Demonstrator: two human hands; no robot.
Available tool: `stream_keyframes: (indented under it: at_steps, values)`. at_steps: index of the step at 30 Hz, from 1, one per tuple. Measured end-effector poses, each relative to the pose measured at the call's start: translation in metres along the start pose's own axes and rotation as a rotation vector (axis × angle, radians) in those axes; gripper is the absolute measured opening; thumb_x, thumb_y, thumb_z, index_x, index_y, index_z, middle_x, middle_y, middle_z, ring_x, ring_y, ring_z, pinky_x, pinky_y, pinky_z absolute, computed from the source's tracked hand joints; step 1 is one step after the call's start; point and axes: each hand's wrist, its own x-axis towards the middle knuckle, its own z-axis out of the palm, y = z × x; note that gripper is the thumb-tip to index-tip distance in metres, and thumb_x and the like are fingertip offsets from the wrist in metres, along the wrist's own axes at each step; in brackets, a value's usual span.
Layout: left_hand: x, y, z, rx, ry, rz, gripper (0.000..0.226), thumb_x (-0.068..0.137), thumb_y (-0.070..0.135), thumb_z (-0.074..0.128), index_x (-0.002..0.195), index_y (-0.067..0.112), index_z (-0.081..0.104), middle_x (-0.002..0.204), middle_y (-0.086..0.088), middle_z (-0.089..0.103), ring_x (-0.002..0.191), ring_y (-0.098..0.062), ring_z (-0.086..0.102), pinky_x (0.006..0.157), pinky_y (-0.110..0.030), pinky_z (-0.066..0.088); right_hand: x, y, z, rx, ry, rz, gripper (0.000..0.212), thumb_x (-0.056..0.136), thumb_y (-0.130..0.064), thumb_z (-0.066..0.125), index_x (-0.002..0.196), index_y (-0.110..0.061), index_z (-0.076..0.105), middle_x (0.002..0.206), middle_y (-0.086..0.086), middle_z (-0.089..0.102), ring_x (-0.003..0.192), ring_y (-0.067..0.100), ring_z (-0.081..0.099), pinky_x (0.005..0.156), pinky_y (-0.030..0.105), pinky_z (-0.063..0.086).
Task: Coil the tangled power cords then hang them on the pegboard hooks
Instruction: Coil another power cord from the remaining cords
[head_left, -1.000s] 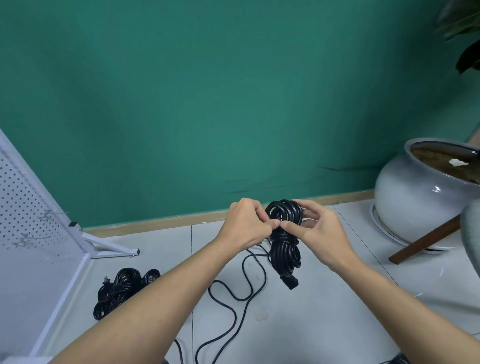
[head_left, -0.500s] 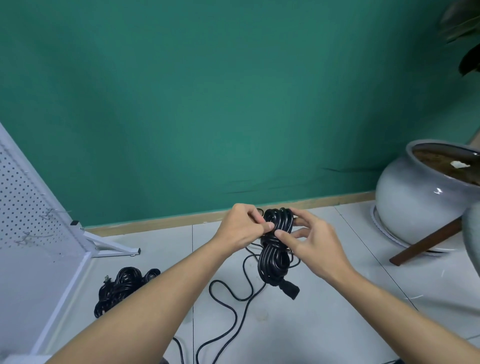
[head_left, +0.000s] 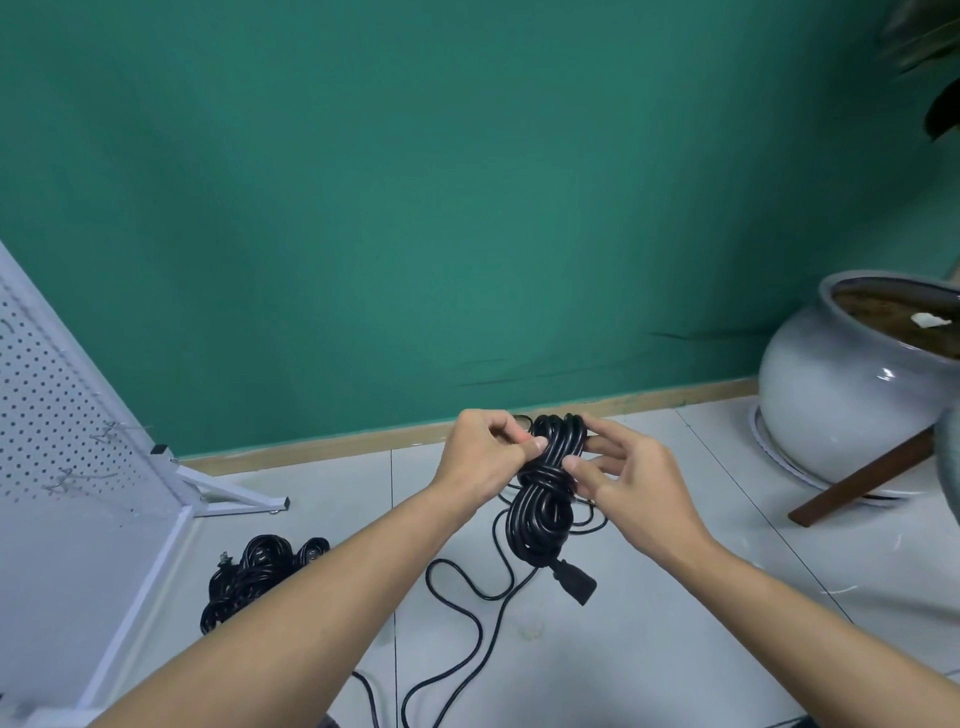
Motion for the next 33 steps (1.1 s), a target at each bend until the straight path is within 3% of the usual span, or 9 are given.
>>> stream_keyframes:
  at_steps: [6,10,14,18,20,23,27,30,33]
  values:
    - [0.002,-0.001,0.001,-0.099,-0.051,-0.115,0.027,0.082,-0.003,0.077,0.061,0.01,0.066,0.061,0.005,0.068,0.07,-0.012,0.067,0.07,-0.029,0.052,-0.007,-0.002,0.007,0.014,0.018,0.009,0.064,0.086,-0.013,0.084,0.144,-0.018,0.059,0.119,0.008,0.071,0.083,0.005,0.074,0.073,0.051,0.064]
    - [-0.003,-0.001,0.003,-0.159,-0.067,-0.111,0.027,0.086,-0.001,0.072,0.062,0.011,0.068,0.063,0.004,0.069,0.063,-0.008,0.065,0.067,-0.025,0.052,0.0,-0.005,0.004,0.015,0.009,0.044,0.063,0.08,-0.014,0.089,0.138,-0.021,0.064,0.11,0.007,0.075,0.077,0.014,0.077,0.078,0.045,0.065]
    - [-0.006,0.001,0.005,-0.176,-0.15,-0.109,0.024,0.089,0.021,0.063,0.067,0.014,0.064,0.065,0.0,0.059,0.063,-0.015,0.052,0.075,-0.034,0.049,-0.002,-0.008,0.002,0.042,0.039,0.081,0.055,0.076,-0.013,0.092,0.127,-0.019,0.07,0.093,0.003,0.075,0.068,0.019,0.076,0.072,0.039,0.065]
    - [-0.008,-0.002,0.01,-0.061,-0.177,-0.082,0.055,0.067,0.072,0.078,0.066,0.017,0.07,0.074,0.001,0.073,0.08,-0.018,0.071,0.087,-0.034,0.054,-0.002,-0.007,0.004,0.012,0.066,0.083,0.058,0.074,-0.014,0.092,0.128,-0.018,0.07,0.089,0.002,0.075,0.064,0.018,0.074,0.069,0.038,0.065]
    - [-0.009,-0.006,0.014,-0.029,-0.163,-0.097,0.058,0.057,0.074,0.084,0.066,0.018,0.069,0.074,0.002,0.074,0.083,-0.018,0.072,0.091,-0.036,0.053,-0.004,-0.01,0.006,-0.046,0.051,0.067,0.058,0.075,-0.014,0.091,0.129,-0.018,0.07,0.086,0.0,0.075,0.061,0.016,0.073,0.063,0.028,0.063]
    - [-0.01,-0.003,0.015,-0.023,-0.135,-0.103,0.05,0.057,0.066,0.085,0.062,0.022,0.063,0.064,0.007,0.062,0.07,-0.015,0.06,0.077,-0.033,0.046,-0.007,-0.015,0.007,-0.086,0.026,0.049,0.062,0.075,-0.012,0.091,0.132,-0.021,0.068,0.086,-0.002,0.076,0.06,0.014,0.071,0.052,0.015,0.053]
    - [-0.01,0.002,0.01,-0.094,-0.118,-0.039,0.057,0.069,0.059,0.079,0.071,0.003,0.066,0.065,-0.001,0.06,0.065,-0.016,0.055,0.074,-0.036,0.045,-0.004,-0.014,-0.001,-0.003,-0.021,0.032,0.064,0.081,-0.006,0.085,0.139,-0.024,0.062,0.098,-0.009,0.077,0.076,0.011,0.075,0.066,0.022,0.06]
    - [-0.012,0.006,0.008,-0.21,-0.139,-0.039,0.052,0.074,0.056,0.078,0.083,0.004,0.077,0.089,-0.019,0.074,0.082,-0.034,0.07,0.091,-0.052,0.056,0.005,-0.011,-0.005,0.103,0.061,-0.002,0.054,0.084,-0.004,0.082,0.133,-0.02,0.066,0.091,-0.005,0.077,0.082,0.011,0.072,0.07,0.026,0.062]
    - [-0.013,0.009,0.01,-0.271,-0.154,-0.039,0.052,0.076,0.054,0.078,0.088,0.004,0.078,0.097,-0.023,0.074,0.086,-0.031,0.07,0.098,-0.054,0.053,0.012,-0.005,-0.007,-0.005,0.137,0.035,0.044,0.083,-0.024,0.086,0.122,-0.027,0.067,0.098,-0.007,0.07,0.085,0.008,0.069,0.075,0.021,0.057]
